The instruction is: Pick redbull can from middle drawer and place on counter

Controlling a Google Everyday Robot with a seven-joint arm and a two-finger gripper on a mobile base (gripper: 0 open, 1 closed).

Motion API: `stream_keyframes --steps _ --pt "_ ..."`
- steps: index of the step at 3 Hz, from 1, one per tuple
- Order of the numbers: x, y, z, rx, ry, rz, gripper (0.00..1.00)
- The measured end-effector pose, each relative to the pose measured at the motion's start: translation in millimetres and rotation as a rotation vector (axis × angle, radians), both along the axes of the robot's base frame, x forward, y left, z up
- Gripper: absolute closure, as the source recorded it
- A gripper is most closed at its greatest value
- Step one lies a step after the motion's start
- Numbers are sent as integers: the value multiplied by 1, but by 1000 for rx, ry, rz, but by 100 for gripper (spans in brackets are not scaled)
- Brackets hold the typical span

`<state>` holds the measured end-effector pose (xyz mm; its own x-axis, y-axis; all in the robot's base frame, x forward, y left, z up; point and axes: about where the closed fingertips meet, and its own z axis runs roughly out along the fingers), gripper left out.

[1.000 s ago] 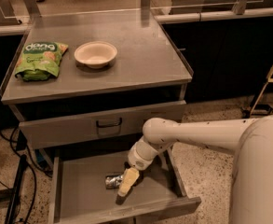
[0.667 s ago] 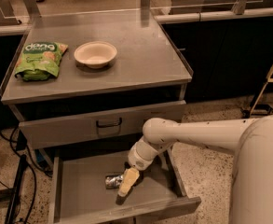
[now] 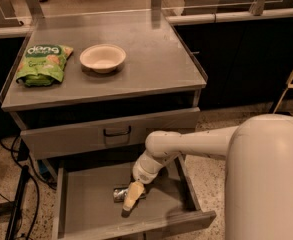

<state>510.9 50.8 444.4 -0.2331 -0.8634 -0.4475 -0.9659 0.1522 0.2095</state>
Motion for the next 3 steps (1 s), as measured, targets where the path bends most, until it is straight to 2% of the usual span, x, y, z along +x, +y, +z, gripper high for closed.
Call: stream_keyframes --steps 1,3 --pt "-1 1 -23 -18 27 -7 0" --pt "-11 -12 -59 -40 70 -52 0"
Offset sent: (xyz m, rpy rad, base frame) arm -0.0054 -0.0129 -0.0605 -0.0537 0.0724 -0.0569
